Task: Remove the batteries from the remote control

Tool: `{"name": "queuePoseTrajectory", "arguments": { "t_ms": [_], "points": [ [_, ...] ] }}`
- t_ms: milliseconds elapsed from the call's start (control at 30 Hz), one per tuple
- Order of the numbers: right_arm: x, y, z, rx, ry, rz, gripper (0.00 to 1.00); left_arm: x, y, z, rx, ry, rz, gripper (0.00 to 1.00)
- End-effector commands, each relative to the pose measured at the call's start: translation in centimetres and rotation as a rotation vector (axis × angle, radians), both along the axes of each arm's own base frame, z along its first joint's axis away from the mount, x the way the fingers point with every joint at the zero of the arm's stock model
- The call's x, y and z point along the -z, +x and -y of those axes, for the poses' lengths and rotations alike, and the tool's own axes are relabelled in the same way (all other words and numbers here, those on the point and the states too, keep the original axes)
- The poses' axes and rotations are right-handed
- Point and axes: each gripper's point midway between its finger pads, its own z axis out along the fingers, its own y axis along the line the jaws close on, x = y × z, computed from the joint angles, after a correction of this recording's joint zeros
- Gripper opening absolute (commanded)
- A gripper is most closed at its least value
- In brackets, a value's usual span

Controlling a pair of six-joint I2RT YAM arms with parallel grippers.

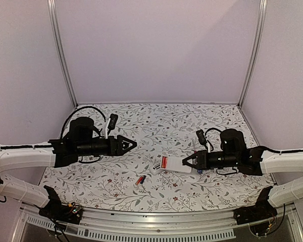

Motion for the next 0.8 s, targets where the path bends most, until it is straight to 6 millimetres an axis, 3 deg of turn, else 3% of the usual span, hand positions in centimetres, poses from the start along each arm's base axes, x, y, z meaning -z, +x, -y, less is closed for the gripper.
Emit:
{"name": "queuePoseTrajectory", "arguments": {
  "t_ms": [0,233,400,600,767],
  "points": [
    [2.7,-2.7,0.6,-0.101,-0.062,-0.106,0.0,1.2,0.2,-0.8,-0.025,0.075,-0.004,0.7],
    [3.4,-4.5,-0.2,-0.209,-0.051,-0.18,0.0,1.0,-0.4,0.4,0.032,0.03,0.028,0.71],
    [4.1,-4.0,-1.1,-0.23,-0.07,-0.202,0.02,1.9,0.0,0.6,0.023,0.058,0.0,0.74],
    [6.3,-3.5,-1.7,-0.229,-0.12,-0.251,0.03,2.3,-0.2,0.6,0.023,0.065,-0.007,0.76],
    [7.5,-1.7,-0.9,-0.127,-0.204,-0.237,0.16,2.7,-0.3,0.8,0.035,0.074,-0.006,0.76]
  ]
}}
